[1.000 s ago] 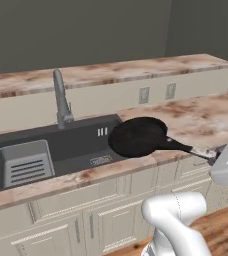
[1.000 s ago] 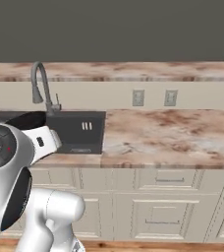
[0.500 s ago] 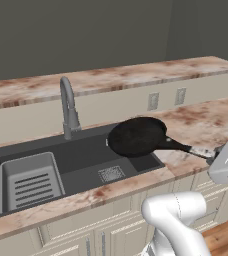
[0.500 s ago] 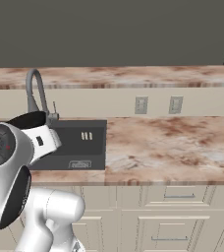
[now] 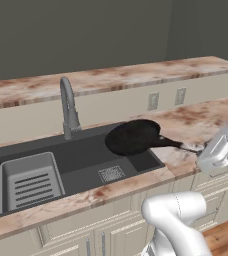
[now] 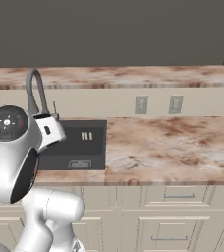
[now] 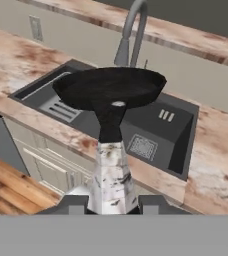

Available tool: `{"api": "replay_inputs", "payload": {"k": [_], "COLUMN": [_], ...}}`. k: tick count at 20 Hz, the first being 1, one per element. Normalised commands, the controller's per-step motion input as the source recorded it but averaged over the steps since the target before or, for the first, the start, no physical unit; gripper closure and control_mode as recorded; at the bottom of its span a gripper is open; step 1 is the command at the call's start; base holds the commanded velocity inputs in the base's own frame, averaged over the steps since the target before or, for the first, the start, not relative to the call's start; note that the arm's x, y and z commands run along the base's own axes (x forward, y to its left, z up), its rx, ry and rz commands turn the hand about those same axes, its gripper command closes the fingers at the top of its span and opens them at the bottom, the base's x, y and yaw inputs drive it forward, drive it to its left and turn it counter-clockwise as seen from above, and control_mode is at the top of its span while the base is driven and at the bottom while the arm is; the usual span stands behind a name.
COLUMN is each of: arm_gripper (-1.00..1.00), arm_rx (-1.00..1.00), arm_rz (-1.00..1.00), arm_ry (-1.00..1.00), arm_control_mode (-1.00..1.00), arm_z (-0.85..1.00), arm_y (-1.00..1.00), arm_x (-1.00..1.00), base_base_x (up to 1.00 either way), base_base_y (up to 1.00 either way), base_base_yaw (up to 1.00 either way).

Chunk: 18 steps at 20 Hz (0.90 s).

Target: Move the pot and pan from the stove into the sink.

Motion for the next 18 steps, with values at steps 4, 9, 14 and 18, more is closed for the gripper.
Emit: {"api": "replay_inputs", "payload": {"k": [4,9,14,18], "arm_gripper": [1.00,1.00,1.00,1.00], "arm_rx": [-0.08,-0.07,-0.03,-0.02], "arm_rz": [0.00,0.00,0.00,0.01], "arm_ry": [0.13,0.12,0.04,0.02], "arm_control_mode": [-1.00,-1.00,-1.00,-1.00], "arm_z": [-0.07,-0.13,-0.09,-0.14], "arm_y": [0.12,0.02,0.00,0.07], "arm_x": [0.49,0.32,0.09,0.13], "base_base_x": [0.00,0.00,0.00,0.00], "base_base_y": [0.00,0.00,0.00,0.00], "base_base_yaw": [0.00,0.00,0.00,0.00]}}
